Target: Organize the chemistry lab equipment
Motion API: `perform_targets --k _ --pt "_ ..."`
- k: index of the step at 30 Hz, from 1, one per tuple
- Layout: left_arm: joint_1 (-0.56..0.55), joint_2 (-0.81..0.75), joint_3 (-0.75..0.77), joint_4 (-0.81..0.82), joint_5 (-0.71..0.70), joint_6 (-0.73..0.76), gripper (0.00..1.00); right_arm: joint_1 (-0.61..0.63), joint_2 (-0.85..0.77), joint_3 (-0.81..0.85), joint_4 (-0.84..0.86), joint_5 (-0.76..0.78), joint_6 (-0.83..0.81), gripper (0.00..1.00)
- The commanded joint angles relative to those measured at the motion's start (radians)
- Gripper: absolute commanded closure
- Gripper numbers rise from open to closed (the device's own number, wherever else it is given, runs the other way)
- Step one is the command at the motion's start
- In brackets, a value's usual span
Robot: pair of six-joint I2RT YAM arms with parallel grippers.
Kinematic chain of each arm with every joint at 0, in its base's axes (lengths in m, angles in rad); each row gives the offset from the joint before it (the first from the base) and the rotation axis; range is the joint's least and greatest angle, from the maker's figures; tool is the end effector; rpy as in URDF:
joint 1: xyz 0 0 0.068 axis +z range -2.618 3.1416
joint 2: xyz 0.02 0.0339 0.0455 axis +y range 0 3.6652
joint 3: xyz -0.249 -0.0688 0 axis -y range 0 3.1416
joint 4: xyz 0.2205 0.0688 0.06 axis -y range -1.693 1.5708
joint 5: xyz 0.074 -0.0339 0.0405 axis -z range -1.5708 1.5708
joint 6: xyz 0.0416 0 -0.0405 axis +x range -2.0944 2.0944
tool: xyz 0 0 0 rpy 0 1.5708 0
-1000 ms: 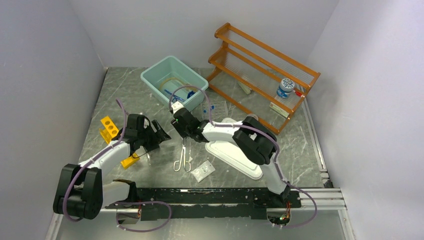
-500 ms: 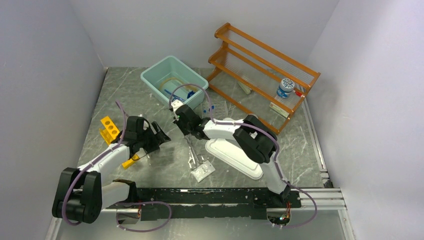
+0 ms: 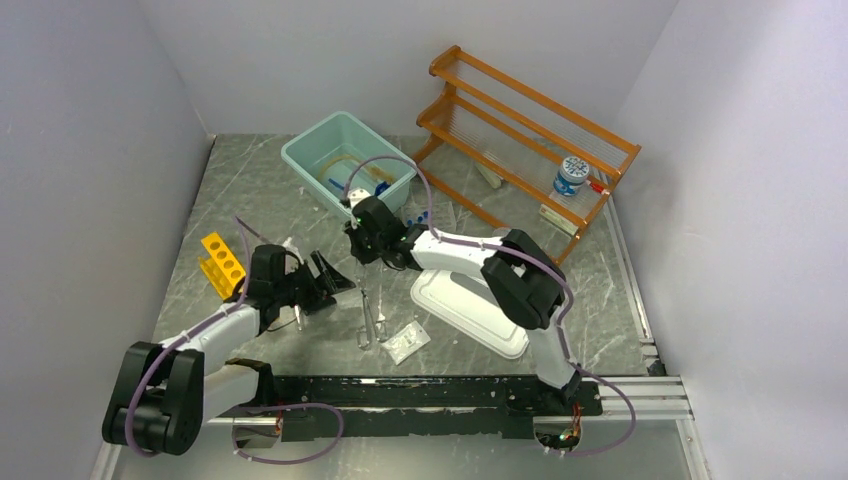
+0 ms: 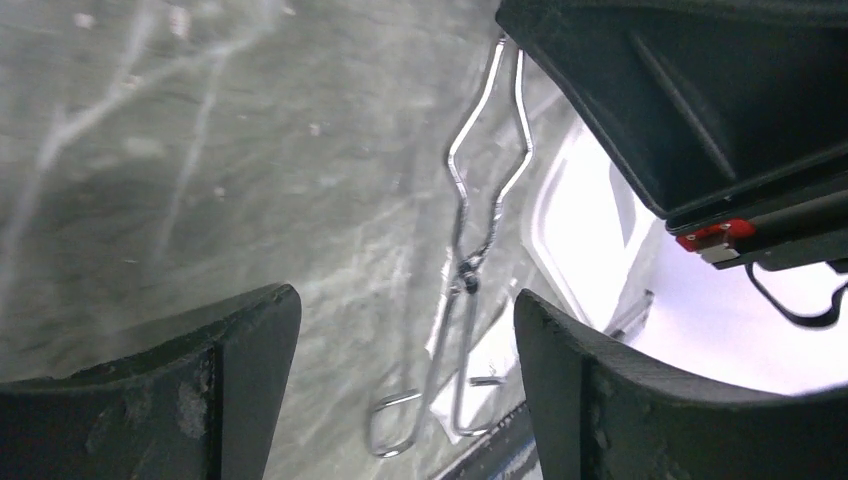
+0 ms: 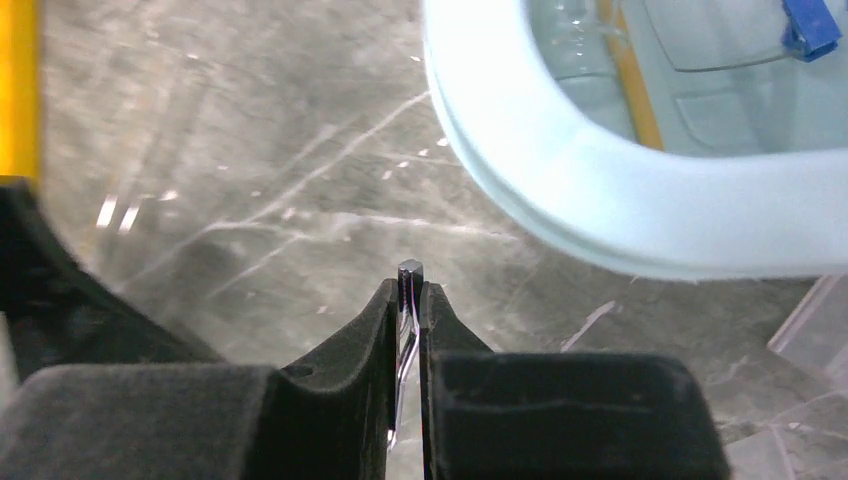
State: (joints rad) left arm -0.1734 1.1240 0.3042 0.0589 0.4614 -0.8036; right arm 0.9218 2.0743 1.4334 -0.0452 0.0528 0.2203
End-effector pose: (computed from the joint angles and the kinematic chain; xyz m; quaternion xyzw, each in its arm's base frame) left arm 0.1813 -0.0506 0.1411 -0.1916 0.8786 -0.3656 0.2400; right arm 0.2690 0.3509 0.1747 -0.2998 0.8523 0.2112 0.3729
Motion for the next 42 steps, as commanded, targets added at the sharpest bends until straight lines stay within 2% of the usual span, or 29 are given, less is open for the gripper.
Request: perform_targets --k 1,6,10,13,17,22,24,25,26,28,29,32,33,36,39,42 --pt "0.003 -0.046 -0.035 0.169 0.145 -0.036 0.18 -0.016 -0.094 -0.024 0.054 -0.125 0.116 1.00" --pt "0.003 -0.081 -0.069 0.265 0.223 -0.058 0.17 -0.035 -0.152 -0.072 0.135 -0.219 0.159 1.00" --pt "0.003 -0.078 -0.073 0.246 0.210 -0.017 0.17 -0.060 -0.174 -0.102 0.194 -0.320 0.185 1.00" --pt "0.004 -0.042 -0.072 0.261 0.205 0.011 0.22 -0.070 -0.181 -0.115 0.223 -0.371 0.191 1.00" --pt "0.003 -0.019 -0.080 0.342 0.258 -0.026 0.43 -0.076 -0.189 -0.121 0.219 -0.380 0.174 1.00" --pt "0.003 -0.077 -0.051 0.269 0.242 0.002 0.64 -0.095 -0.206 -0.134 0.220 -0.379 0.165 1.00" --pt "0.003 -0.098 -0.045 0.255 0.243 0.005 0.77 -0.100 -0.214 -0.138 0.227 -0.391 0.171 1.00" --pt "0.003 -0.107 -0.041 0.256 0.248 0.004 0.88 -0.101 -0.217 -0.137 0.226 -0.394 0.174 1.00" --pt "0.003 -0.113 -0.037 0.256 0.255 0.002 0.94 -0.101 -0.221 -0.135 0.225 -0.397 0.179 1.00" --pt "0.003 -0.127 -0.019 0.226 0.262 0.008 0.95 -0.104 -0.231 -0.125 0.220 -0.408 0.193 1.00" --pt "0.003 -0.139 -0.005 0.207 0.265 0.014 0.95 -0.106 -0.241 -0.125 0.219 -0.406 0.204 0.92" --pt "0.003 -0.180 0.051 0.126 0.256 0.037 0.95 -0.112 -0.297 -0.153 0.249 -0.368 0.239 0.58" --pt "0.003 -0.194 0.078 0.086 0.246 0.047 0.95 -0.116 -0.326 -0.157 0.250 -0.347 0.250 0.50" --pt "0.003 -0.218 0.206 -0.037 0.202 0.083 0.95 -0.130 -0.394 -0.140 0.207 -0.282 0.266 0.38" --pt "0.003 -0.189 0.343 -0.135 0.116 0.079 0.95 -0.138 -0.478 -0.136 0.180 -0.195 0.258 0.35" --pt "0.003 -0.125 0.506 -0.302 -0.064 0.044 0.95 -0.135 -0.576 -0.162 0.183 -0.093 0.222 0.34"
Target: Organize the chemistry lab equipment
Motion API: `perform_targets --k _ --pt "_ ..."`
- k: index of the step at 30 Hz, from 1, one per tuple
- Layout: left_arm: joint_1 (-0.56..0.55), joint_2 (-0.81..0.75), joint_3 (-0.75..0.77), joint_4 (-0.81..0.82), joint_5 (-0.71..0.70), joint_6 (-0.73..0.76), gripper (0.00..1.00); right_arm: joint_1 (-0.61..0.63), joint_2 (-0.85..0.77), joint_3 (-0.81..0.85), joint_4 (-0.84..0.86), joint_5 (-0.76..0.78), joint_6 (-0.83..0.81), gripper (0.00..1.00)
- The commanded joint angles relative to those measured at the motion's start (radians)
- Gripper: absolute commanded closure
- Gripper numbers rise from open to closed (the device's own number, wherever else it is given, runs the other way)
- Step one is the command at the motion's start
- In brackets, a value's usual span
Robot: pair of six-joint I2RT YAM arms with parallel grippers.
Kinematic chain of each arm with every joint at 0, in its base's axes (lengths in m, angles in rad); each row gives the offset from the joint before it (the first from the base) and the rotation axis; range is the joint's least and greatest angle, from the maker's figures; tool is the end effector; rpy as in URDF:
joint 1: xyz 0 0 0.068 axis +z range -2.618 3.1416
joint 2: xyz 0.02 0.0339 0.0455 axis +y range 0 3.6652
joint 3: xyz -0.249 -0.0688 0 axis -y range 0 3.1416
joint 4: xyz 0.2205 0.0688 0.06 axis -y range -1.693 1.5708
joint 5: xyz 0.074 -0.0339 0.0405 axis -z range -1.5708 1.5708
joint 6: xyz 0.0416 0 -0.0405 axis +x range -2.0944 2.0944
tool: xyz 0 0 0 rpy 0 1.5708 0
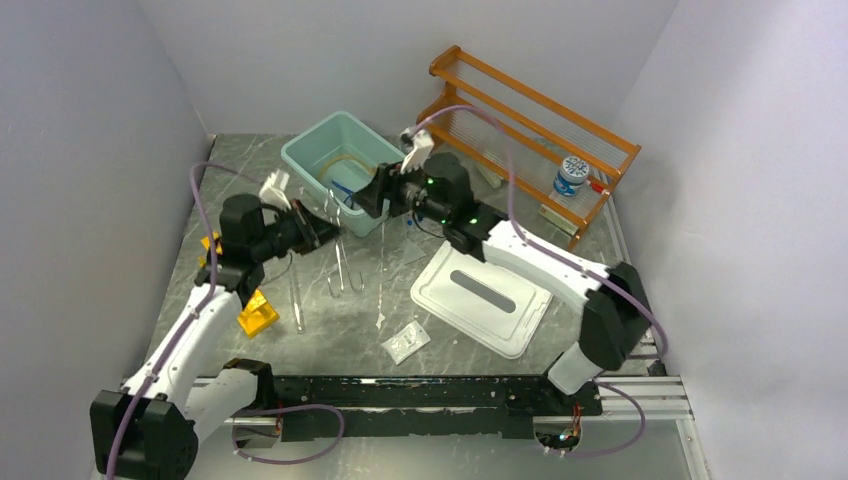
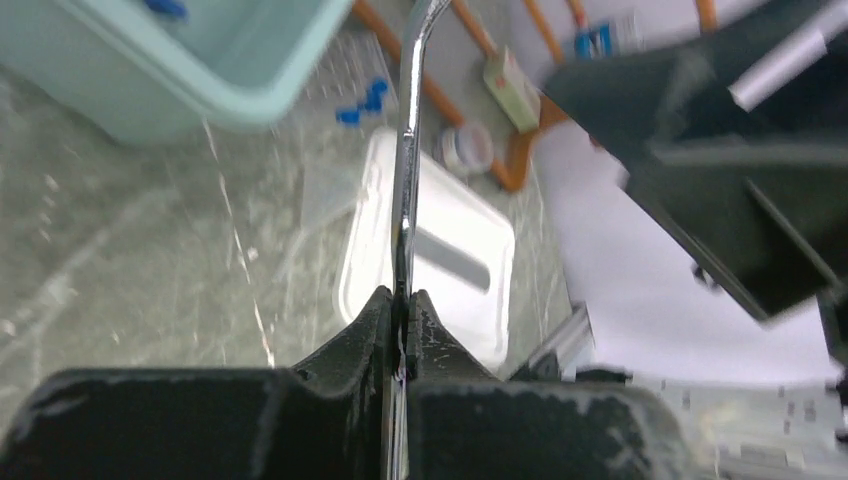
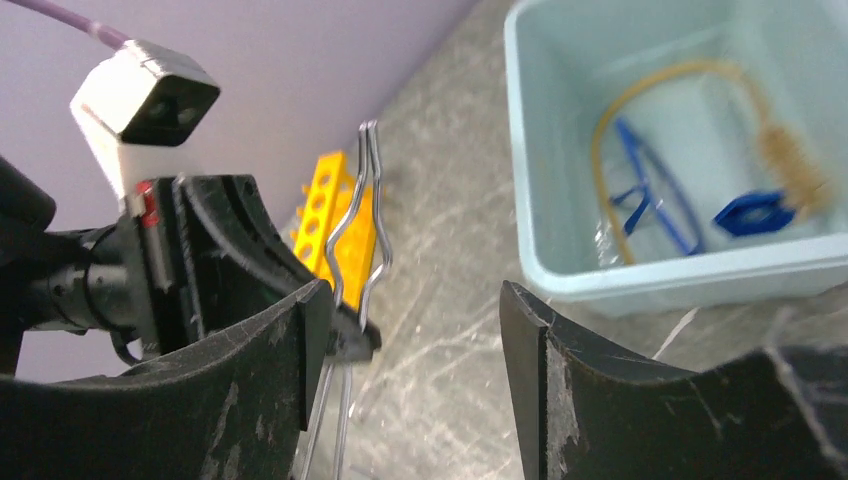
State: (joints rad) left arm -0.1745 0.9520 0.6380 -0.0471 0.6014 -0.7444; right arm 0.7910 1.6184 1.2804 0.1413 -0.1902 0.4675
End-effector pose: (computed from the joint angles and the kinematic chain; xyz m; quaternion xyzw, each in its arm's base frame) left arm 0.1979 -0.0588 0.2670 -0.0592 0.8013 -0.4592 0.3788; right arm 0.2563 0.2703 0.3233 -0.1834 0.7499 0.4310 0.4673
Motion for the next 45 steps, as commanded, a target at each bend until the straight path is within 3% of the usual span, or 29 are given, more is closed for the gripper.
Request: perform_targets --k 1,8,17,23,34,41,45 --pt "0.004 0.073 0.213 -0.209 -0.241 -0.028 0.95 -0.001 -0.148 -0.032 0.002 0.172 -0.033 0.34" --pt "-0.005 0.352 0.505 -0.165 -0.420 -0.113 0.95 0.001 -0.307 -0.168 0.000 0.272 -0.061 0.34" --pt "-0.039 0.745 0.768 -0.019 -0.571 -0.225 0.95 0.002 -0.406 -0.298 0.000 0.245 -0.015 0.35" --pt "-0.099 0.983 0.960 -0.087 -0.718 -0.189 0.95 0.003 -0.431 -0.342 -0.012 0.246 -0.006 0.35" --pt "-0.123 1.128 0.977 -0.106 -0.792 -0.195 0.95 0.002 -0.441 -0.386 -0.030 0.247 0.013 0.35" --pt "-0.123 1.189 1.047 -0.170 -0.801 -0.164 0.80 0.003 -0.442 -0.420 -0.034 0.267 0.028 0.36" --pt "-0.124 1.222 1.093 -0.229 -0.796 -0.160 0.78 0.002 -0.448 -0.430 -0.041 0.277 0.030 0.36"
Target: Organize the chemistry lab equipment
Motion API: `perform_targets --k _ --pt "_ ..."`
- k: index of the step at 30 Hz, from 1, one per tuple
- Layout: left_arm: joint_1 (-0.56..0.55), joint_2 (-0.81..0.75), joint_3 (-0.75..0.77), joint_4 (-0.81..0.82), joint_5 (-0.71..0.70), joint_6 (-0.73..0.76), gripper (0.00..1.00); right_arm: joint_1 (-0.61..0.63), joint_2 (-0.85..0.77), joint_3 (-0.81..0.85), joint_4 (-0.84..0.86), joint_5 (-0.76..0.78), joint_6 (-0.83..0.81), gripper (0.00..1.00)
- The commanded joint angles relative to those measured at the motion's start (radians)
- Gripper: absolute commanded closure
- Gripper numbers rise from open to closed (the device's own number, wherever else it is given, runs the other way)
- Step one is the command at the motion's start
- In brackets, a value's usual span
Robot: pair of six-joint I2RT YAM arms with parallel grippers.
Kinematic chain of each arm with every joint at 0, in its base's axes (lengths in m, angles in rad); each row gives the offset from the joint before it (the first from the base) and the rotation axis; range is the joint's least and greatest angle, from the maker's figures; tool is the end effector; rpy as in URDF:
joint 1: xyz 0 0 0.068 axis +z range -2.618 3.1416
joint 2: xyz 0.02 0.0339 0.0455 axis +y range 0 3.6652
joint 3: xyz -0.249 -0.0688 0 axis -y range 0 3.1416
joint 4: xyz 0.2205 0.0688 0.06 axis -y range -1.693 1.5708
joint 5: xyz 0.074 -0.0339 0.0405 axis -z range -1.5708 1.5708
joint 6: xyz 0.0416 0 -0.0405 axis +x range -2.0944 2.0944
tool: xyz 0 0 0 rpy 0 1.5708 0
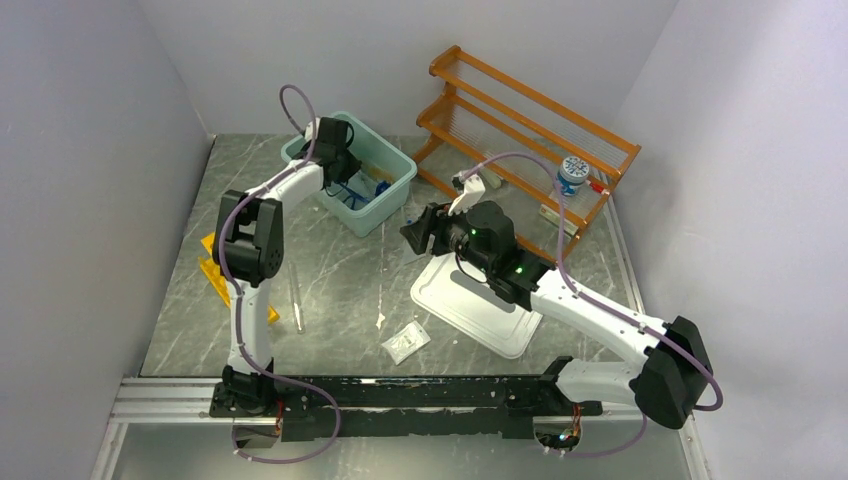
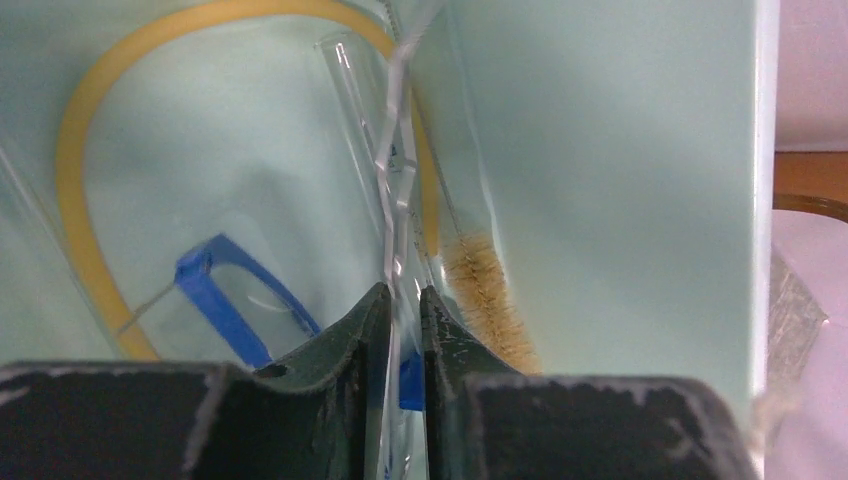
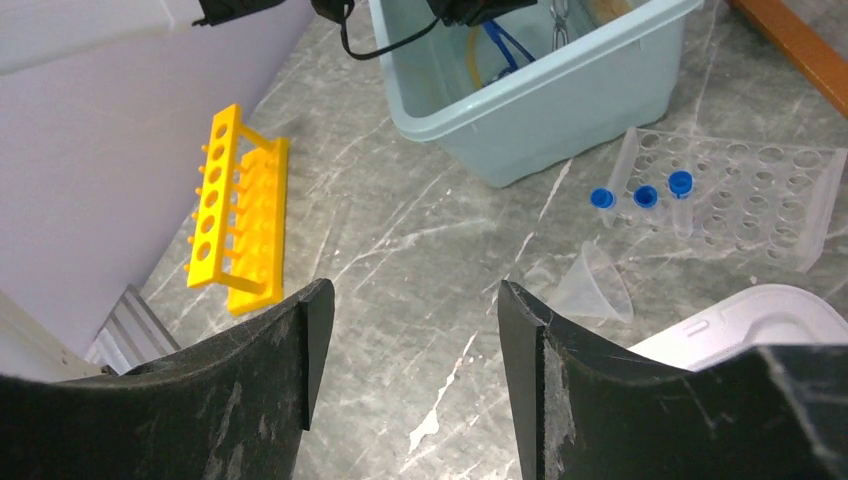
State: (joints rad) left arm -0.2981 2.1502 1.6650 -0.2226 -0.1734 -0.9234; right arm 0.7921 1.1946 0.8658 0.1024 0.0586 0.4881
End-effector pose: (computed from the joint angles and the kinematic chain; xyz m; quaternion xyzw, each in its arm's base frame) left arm 0.4482 -0.1302 0.1973 -0.3128 0.8499 -0.1745 0.3864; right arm 0.1908 0.1899 0.3047 -0.1004 0.7759 0.3534 0.5129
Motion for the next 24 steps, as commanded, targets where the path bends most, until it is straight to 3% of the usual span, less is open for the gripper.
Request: perform_targets --k 1,13,18,24 --pt "0.000 0.025 0.071 -0.058 -0.019 0.023 0.78 0.001 -0.025 -0.015 -0.008 0.034 0.009 0.36" --pt "-0.001 -0.118 0.175 -0.119 0.082 0.217 0.60 0.001 0.009 -0.011 -0.084 0.109 0.062 0.36" --pt "-0.001 -0.300 0.107 -0.135 0.155 0.341 0.49 0.001 0.098 -0.019 -0.163 0.192 0.090 0.35" --pt "-0.001 -0.519 -0.081 -0.175 0.257 0.476 0.40 -0.010 0.259 0.030 -0.128 0.233 -0.077 0.35"
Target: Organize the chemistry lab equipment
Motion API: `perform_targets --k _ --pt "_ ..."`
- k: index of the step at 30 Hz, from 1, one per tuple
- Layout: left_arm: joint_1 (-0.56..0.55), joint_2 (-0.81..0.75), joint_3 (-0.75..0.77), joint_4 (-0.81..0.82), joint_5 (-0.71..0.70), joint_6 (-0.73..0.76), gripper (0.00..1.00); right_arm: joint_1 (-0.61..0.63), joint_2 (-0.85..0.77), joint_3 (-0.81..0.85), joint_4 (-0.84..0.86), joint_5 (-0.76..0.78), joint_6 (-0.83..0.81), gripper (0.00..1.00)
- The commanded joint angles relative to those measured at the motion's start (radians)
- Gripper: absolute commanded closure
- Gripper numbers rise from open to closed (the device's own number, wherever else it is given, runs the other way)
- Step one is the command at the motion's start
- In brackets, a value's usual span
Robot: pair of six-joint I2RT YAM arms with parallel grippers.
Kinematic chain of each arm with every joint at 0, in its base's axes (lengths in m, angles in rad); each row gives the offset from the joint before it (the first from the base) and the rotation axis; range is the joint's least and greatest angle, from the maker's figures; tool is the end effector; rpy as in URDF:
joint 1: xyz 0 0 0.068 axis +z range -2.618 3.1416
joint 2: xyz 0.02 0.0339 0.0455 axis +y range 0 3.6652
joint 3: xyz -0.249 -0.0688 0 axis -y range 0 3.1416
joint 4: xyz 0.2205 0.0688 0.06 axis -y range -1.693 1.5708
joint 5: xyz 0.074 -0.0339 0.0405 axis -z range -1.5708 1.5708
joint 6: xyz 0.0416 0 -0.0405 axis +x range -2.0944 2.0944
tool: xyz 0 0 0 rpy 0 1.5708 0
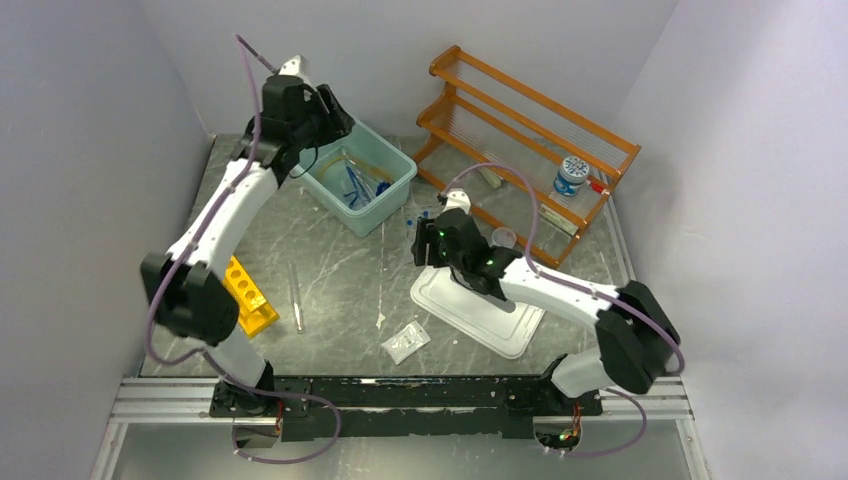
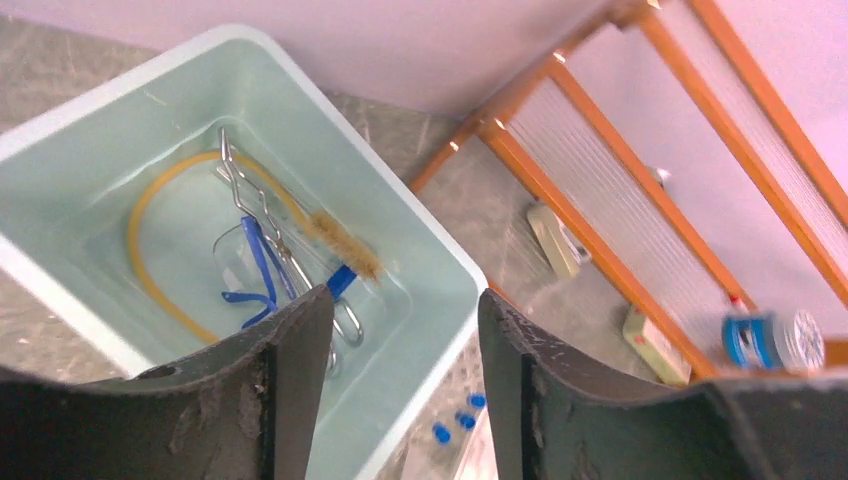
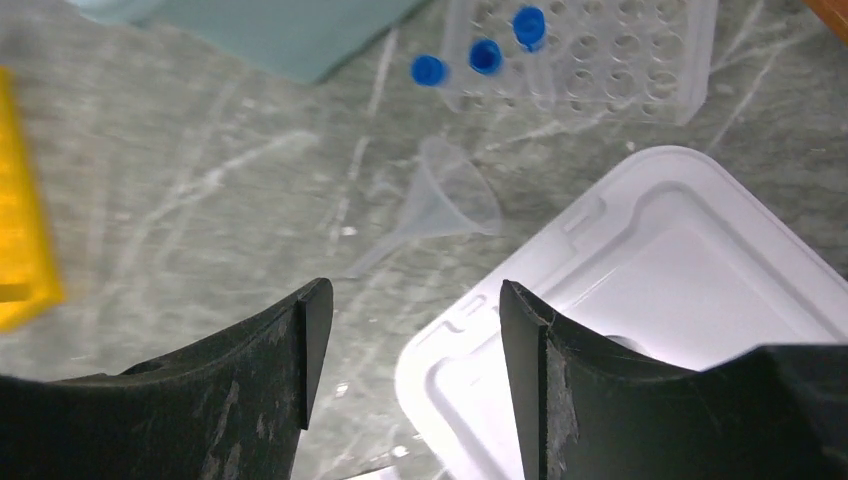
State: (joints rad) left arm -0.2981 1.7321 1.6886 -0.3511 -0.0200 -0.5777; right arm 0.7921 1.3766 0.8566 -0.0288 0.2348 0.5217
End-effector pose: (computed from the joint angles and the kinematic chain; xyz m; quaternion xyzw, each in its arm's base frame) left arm 0.3727 -0.1136 0.3652 -0.1214 0.8231 -0.2277 0.5059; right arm 0.2111 0.2002 0.2406 -0.0600 0.8661 0.2157 0.4470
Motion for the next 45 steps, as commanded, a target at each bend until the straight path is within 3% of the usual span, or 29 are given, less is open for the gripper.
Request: perform_targets --k 1,6,13,19,25,28,36,41,45 --pt "0.000 -0.135 -0.140 -0.054 0.123 0.153 0.39 -0.014 0.107 0.056 0.015 0.042 -0.147 0.35" --pt "0.012 -0.301 -0.358 -0.086 0.191 0.217 0.33 -0.049 0.257 0.134 0.038 -0.060 -0.220 0.40" --pt "0.018 -0.534 -0.620 -0.022 0.305 0.167 0.30 -0.069 0.388 0.185 0.109 -0.133 -0.283 0.46" --pt "0.016 -0.640 -0.808 0.064 0.409 0.110 0.30 -0.070 0.471 0.228 0.110 -0.243 -0.332 0.61" --pt "0.013 -0.625 -0.954 0.116 0.481 0.056 0.33 -0.071 0.489 0.241 0.092 -0.382 -0.317 0.89" --pt "0.005 -0.597 -1.011 0.147 0.508 0.041 0.34 -0.070 0.488 0.244 0.084 -0.435 -0.320 0.98" --pt "-0.050 -0.501 -1.047 0.218 0.564 0.038 0.33 -0.072 0.433 0.242 0.095 -0.683 -0.329 1.00" --pt "-0.070 -0.383 -1.034 0.231 0.671 0.036 0.36 -0.088 0.368 0.208 0.132 -0.821 -0.298 1.00" --pt "-0.089 -0.415 -1.047 0.283 0.713 0.028 0.40 -0.107 0.319 0.190 0.135 -0.895 -0.287 1.00"
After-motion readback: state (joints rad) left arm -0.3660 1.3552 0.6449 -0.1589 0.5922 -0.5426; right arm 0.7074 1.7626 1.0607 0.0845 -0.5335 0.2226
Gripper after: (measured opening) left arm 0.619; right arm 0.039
